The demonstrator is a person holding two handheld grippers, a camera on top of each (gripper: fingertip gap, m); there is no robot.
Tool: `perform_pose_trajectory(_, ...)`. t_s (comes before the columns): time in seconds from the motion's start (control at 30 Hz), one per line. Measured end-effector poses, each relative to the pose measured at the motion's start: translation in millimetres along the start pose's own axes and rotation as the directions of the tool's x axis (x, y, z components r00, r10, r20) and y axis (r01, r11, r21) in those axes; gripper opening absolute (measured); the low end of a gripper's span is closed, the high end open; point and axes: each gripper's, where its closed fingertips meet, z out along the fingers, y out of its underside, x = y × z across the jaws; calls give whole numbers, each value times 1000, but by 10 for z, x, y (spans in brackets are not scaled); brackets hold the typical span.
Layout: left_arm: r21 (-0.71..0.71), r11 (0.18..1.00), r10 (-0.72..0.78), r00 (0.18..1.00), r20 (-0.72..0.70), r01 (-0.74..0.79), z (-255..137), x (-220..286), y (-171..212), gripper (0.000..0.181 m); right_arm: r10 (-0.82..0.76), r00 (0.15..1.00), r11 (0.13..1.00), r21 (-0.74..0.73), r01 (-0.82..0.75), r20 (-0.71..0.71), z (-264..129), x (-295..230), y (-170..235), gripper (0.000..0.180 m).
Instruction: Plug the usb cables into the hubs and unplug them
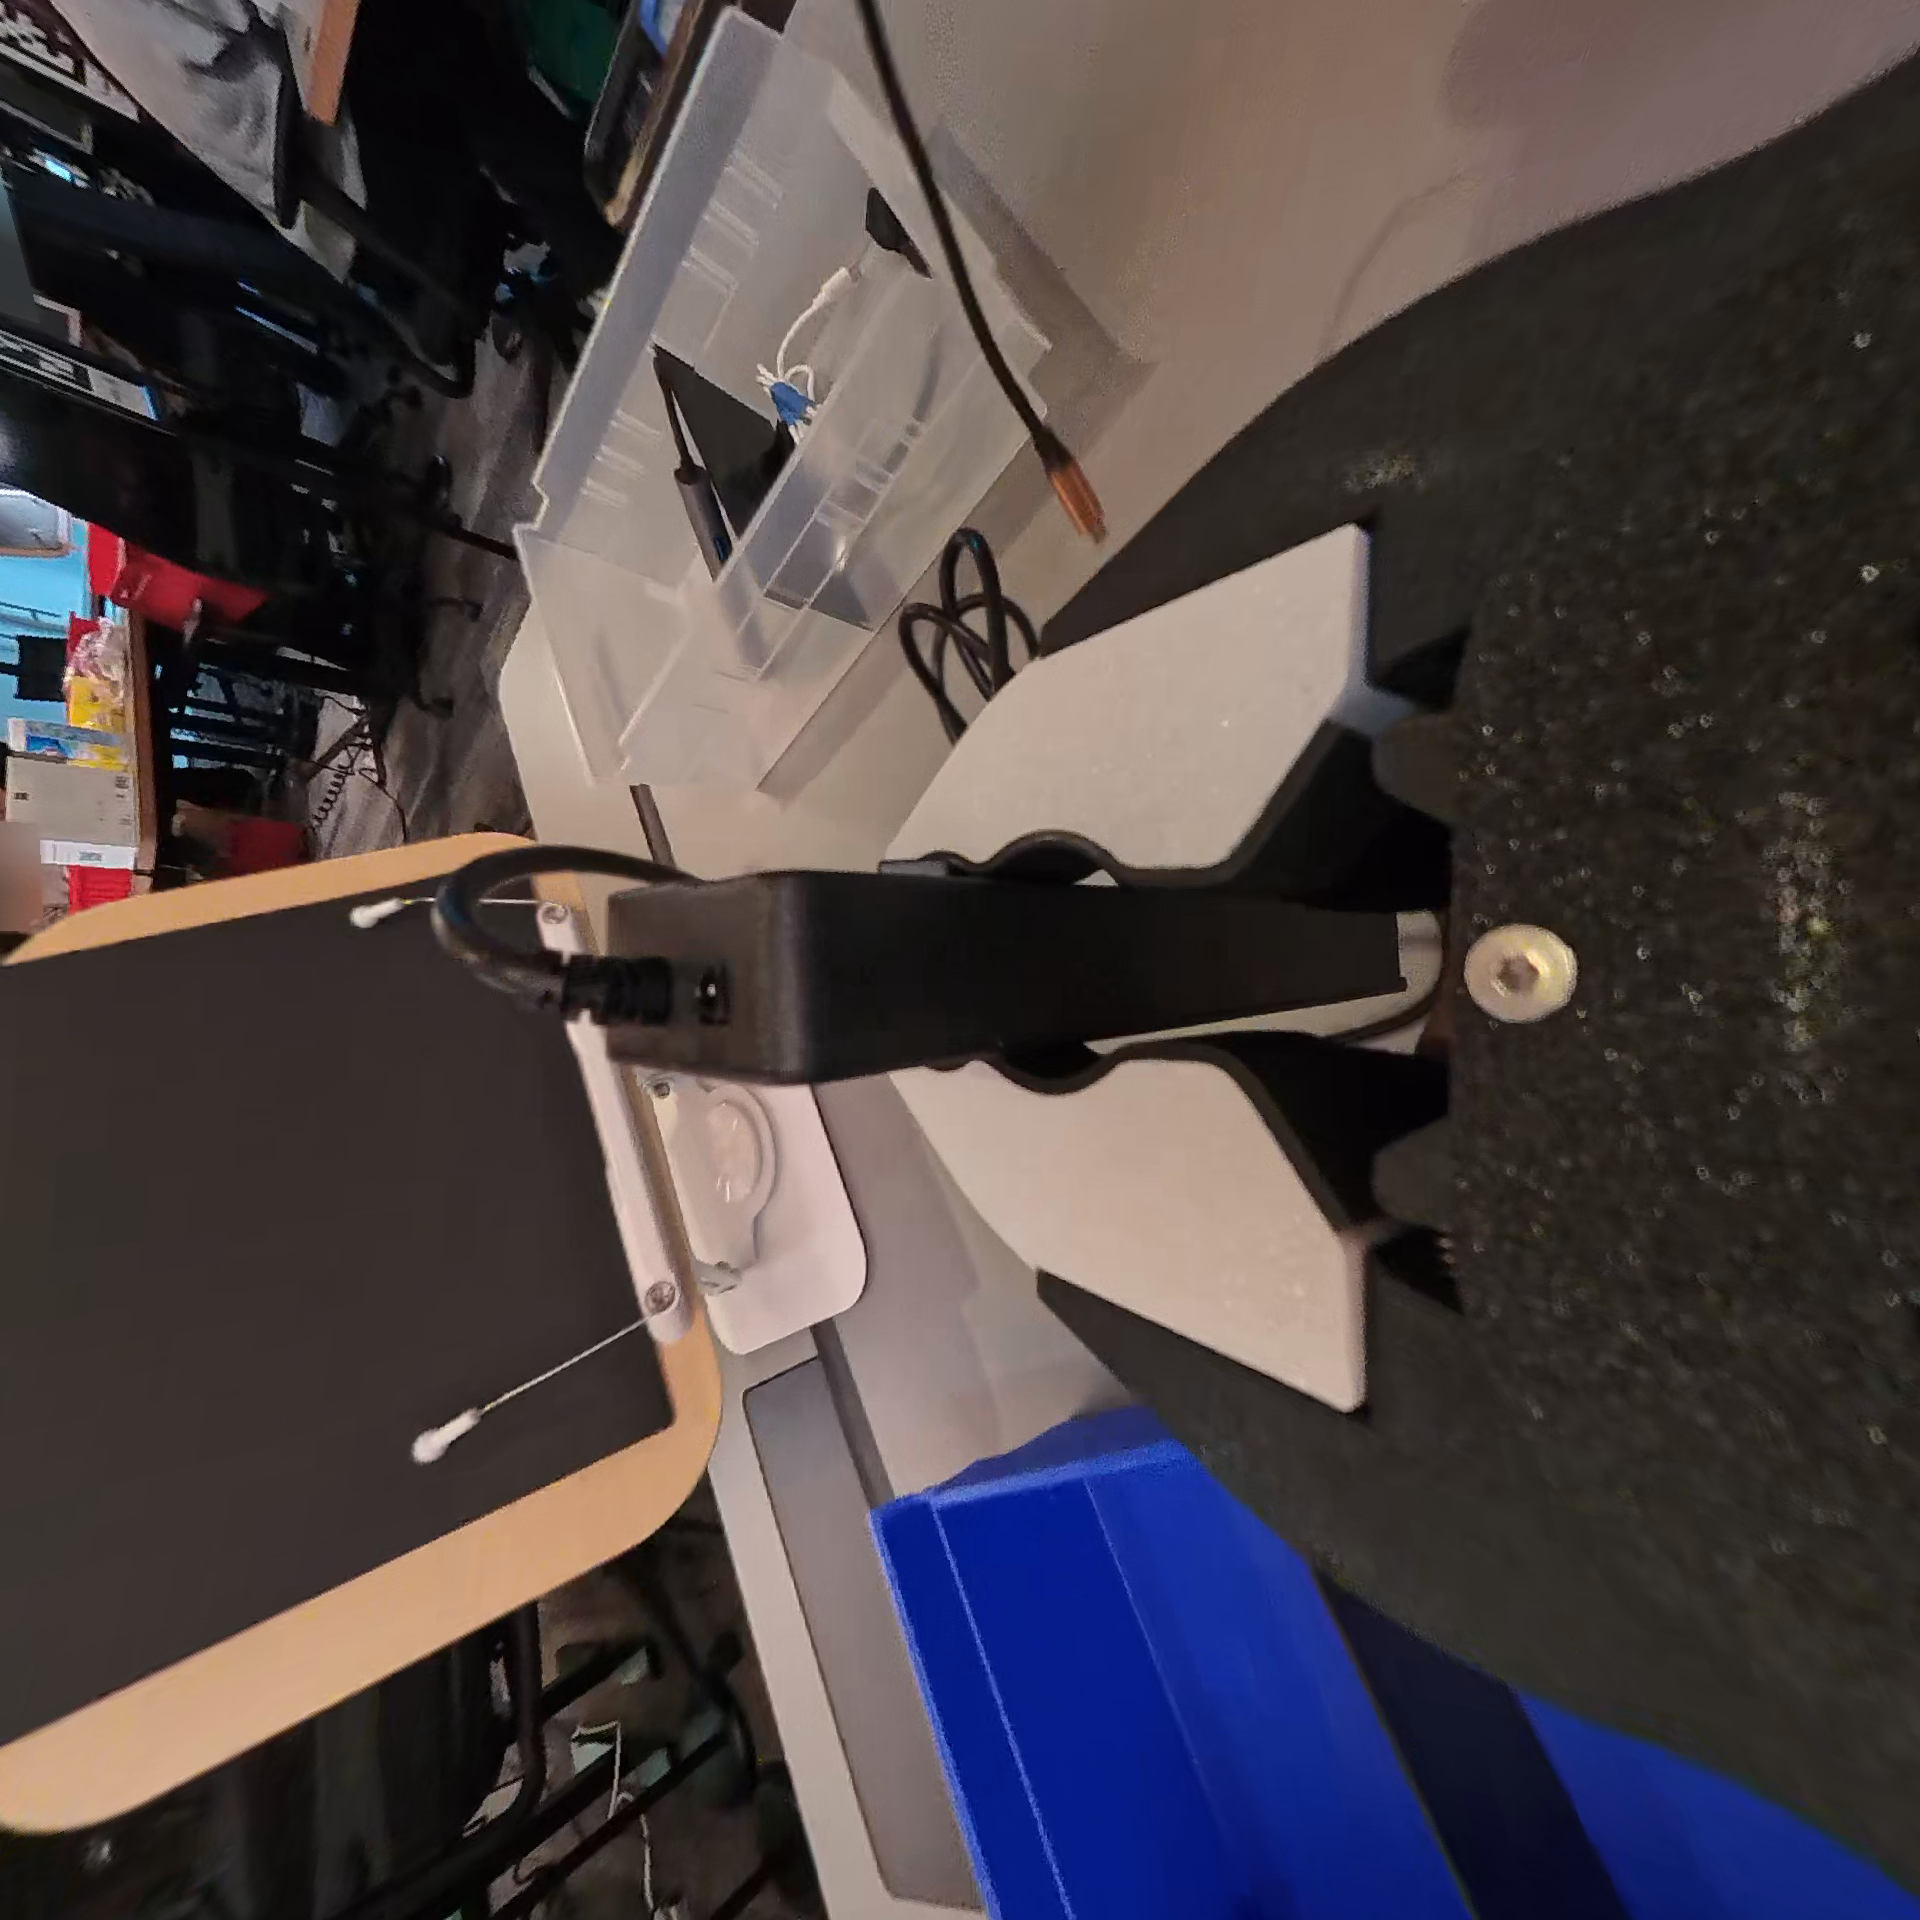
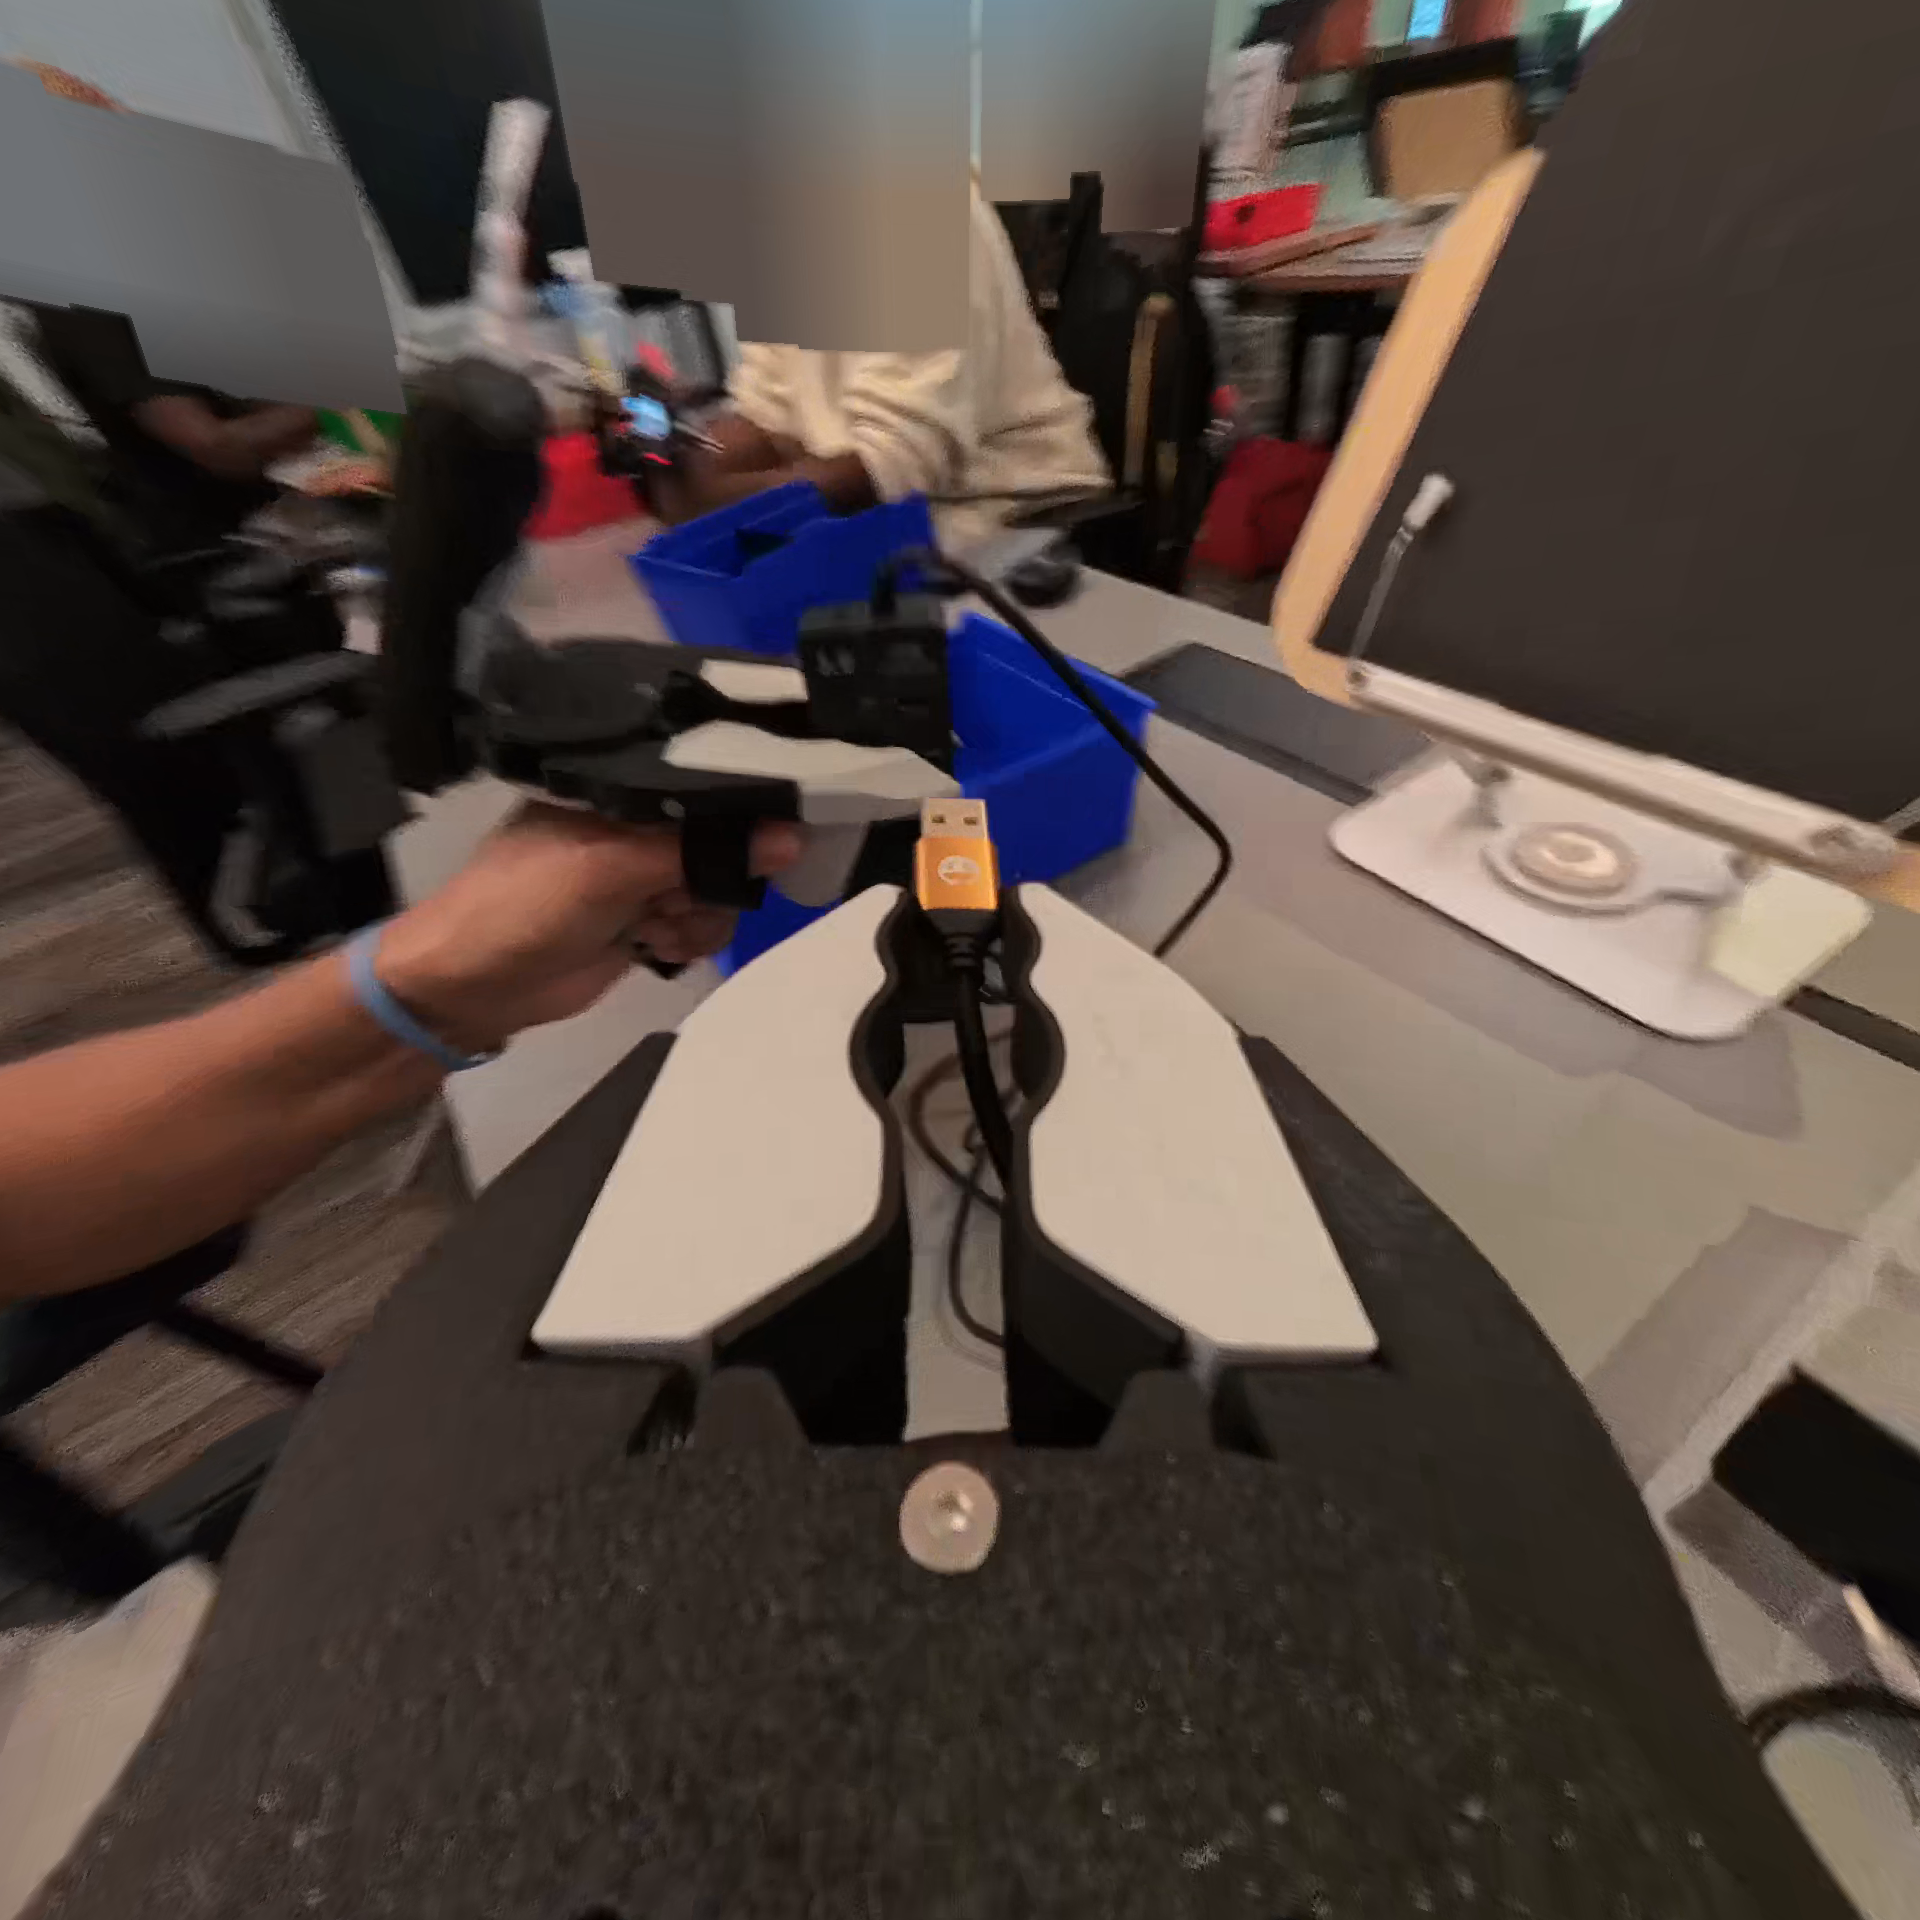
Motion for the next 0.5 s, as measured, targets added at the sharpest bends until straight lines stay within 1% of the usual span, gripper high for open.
perform_pose_trajectory(0.03,0,1000,11,1000,7,-11,-22,-18,-28,26,20,998,999,24,-21,64,-128,8,-179,15)
perform_pose_trajectory(0.1,12,1000,24,999,30,-24,-68,-82,-78,26,29,993,999,28,-33,111,-349,131,-427,15)
perform_pose_trajectory(0.13,20,1000,20,999,39,-21,-87,-114,-94,26,15,993,1000,21,-17,115,-431,222,-501,15)
perform_pose_trajectory(0.2,17,1000,6,999,38,-7,-112,-157,-98,26,15,998,999,37,-17,67,-565,507,-617,15)
perform_pose_trajectory(0.27,24,1000,-13,999,38,12,-136,-197,-107,26,75,994,997,13,-77,80,-676,727,-609,15)
perform_pose_trajectory(0.37,15,1000,-16,999,27,16,-145,-201,-101,26,131,991,991,38,-130,-28,-870,1203,-528,15)
perform_pose_trajectory(0.5,12,1000,-8,1000,11,8,-133,-147,-108,26,266,964,962,71,-265,-3,-1024,1621,-214,15)
